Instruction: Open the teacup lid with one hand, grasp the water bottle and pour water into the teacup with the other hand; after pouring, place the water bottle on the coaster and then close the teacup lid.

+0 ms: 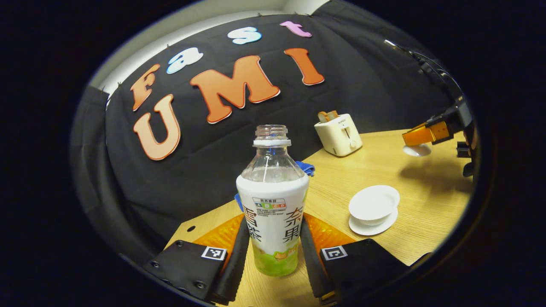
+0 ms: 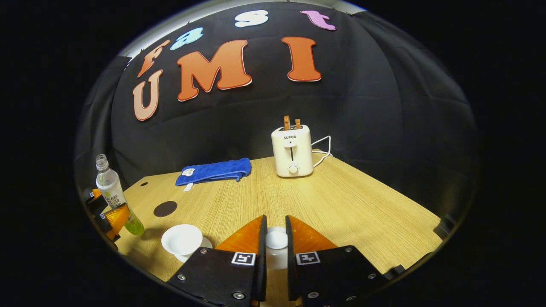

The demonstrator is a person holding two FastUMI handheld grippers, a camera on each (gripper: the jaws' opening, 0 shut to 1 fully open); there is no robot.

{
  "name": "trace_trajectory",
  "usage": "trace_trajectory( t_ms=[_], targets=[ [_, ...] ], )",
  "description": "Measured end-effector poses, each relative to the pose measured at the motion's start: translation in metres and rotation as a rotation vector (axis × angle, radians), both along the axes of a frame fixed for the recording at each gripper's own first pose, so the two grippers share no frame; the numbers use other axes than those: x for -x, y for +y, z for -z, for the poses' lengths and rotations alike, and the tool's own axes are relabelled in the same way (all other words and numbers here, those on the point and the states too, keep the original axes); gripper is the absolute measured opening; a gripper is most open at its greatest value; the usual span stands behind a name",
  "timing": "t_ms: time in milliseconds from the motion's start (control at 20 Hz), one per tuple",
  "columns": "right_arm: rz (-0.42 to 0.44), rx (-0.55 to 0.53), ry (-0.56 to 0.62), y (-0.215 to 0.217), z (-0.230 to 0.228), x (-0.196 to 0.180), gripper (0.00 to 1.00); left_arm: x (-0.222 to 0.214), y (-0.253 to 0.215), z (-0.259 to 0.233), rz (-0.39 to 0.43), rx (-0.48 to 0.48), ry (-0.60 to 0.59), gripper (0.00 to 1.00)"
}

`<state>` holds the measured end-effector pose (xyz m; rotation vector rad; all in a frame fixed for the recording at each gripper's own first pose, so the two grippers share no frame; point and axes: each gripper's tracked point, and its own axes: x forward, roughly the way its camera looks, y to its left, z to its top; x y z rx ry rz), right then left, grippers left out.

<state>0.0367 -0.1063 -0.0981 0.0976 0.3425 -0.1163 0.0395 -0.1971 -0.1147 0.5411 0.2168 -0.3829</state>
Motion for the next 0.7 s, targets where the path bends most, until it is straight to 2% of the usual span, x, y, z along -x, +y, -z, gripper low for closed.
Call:
trace_trajectory(
  t_ms=[150,400,700],
  targets=[
    [0.015,0.004,0.001,-0.007,0.000,0.001,0.20,0.002,-0.014,0.003,0.050,-0.088,-0.013,0.65],
    [0.037,-0.004,0.004,-0.017,0.002,0.001,0.20,0.003,-0.022,0.008,0.137,-0.340,-0.097,0.66],
    [0.047,-0.010,0.012,-0.022,0.004,0.002,0.20,-0.007,-0.024,0.018,0.225,-0.564,-0.128,0.66]
  ],
)
